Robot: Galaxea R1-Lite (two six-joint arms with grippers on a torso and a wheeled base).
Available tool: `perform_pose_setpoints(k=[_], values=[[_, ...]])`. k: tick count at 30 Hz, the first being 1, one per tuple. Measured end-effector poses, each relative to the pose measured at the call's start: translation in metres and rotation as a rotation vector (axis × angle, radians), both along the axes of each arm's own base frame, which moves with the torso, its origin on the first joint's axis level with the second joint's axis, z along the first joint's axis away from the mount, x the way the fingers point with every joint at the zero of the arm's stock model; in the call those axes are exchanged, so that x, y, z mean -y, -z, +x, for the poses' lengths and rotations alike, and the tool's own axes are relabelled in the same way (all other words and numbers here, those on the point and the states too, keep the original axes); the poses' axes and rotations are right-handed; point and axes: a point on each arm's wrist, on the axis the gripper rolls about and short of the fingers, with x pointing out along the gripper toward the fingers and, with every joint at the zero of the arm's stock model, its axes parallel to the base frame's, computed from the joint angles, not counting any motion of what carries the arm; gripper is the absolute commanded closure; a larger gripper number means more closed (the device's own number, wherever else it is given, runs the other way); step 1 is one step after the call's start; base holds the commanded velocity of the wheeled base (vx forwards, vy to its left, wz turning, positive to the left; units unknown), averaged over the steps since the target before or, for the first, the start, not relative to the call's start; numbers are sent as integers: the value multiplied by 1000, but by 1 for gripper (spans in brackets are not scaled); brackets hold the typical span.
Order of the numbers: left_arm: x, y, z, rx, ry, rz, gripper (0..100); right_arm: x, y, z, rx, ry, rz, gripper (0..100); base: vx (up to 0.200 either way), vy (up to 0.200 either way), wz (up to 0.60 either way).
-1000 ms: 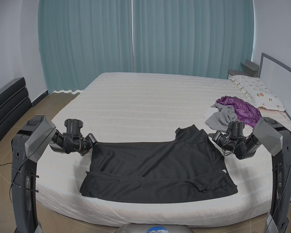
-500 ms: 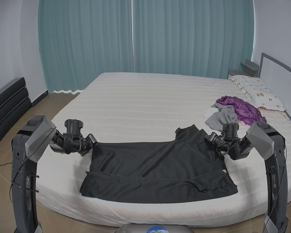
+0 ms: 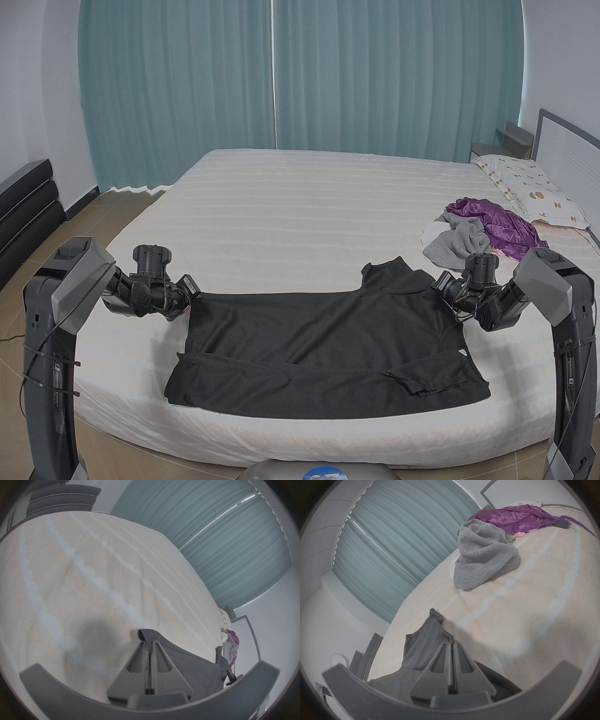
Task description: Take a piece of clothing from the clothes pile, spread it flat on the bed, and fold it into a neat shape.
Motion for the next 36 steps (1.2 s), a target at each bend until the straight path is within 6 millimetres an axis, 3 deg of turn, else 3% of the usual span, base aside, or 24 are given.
perform_pose_setpoints(k=[14, 23, 30, 31, 36], values=[[-4, -9, -1, 13, -11, -6, 100, 17, -26, -20, 86, 31, 51, 100, 0, 0, 0], [-3, -14, 3, 93, -1, -5, 100, 26, -30, -27, 100, 58, 67, 100, 0, 0, 0], [4, -2, 6, 103, 14, -4, 100, 29, -25, -28, 81, 64, 67, 100, 0, 0, 0], [4, -1, 6, 100, 14, -4, 0, 29, -25, -28, 80, 64, 68, 100, 0, 0, 0], [5, 4, 7, 96, 17, -5, 0, 26, -22, -28, 72, 59, 67, 100, 0, 0, 0]])
